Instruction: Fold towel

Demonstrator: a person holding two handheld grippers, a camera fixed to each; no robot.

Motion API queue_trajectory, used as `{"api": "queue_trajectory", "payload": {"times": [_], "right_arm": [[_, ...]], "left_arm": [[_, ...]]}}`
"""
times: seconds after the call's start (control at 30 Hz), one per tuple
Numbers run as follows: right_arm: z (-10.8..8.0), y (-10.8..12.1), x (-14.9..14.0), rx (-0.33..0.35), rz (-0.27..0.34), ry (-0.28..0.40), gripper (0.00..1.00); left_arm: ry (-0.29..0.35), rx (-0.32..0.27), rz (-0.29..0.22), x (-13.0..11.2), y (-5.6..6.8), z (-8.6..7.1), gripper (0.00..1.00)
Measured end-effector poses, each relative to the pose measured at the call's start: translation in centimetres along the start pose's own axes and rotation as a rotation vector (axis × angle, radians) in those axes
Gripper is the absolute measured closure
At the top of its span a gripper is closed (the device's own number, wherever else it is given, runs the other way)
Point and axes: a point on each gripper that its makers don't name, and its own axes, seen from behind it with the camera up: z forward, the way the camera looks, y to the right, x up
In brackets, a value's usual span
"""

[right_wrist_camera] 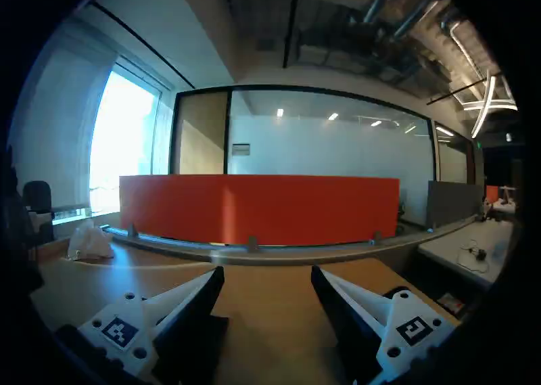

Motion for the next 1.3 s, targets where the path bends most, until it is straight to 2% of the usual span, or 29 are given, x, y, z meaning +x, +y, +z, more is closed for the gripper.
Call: {"api": "queue_trajectory", "payload": {"times": [0.27,0.47,0.7,0.87,1.1,1.3], "right_arm": [[0.6,-1.6,5.2,0.022,-0.005,0.000,0.00],[1.0,-2.2,7.8,0.031,-0.010,0.006,0.00],[1.3,-2.6,8.9,0.036,-0.010,0.006,0.00],[1.2,-2.6,9.5,0.035,-0.008,0.011,0.00],[0.7,-2.2,10.4,0.028,-0.009,0.024,0.00],[0.4,-2.3,10.2,0.046,-0.039,0.018,0.00]], "left_arm": [[-0.001,0.009,0.022,6.2,-0.8,0.0,0.06],[0.010,0.025,0.020,8.9,-1.4,0.2,0.06],[0.008,0.031,0.000,9.5,-1.5,0.7,0.06],[0.007,0.022,0.002,9.8,-1.2,0.9,0.06],[0.007,-0.007,0.010,10.6,-0.3,1.3,0.06],[-0.025,-0.068,0.035,10.4,1.0,1.5,0.06]]}}
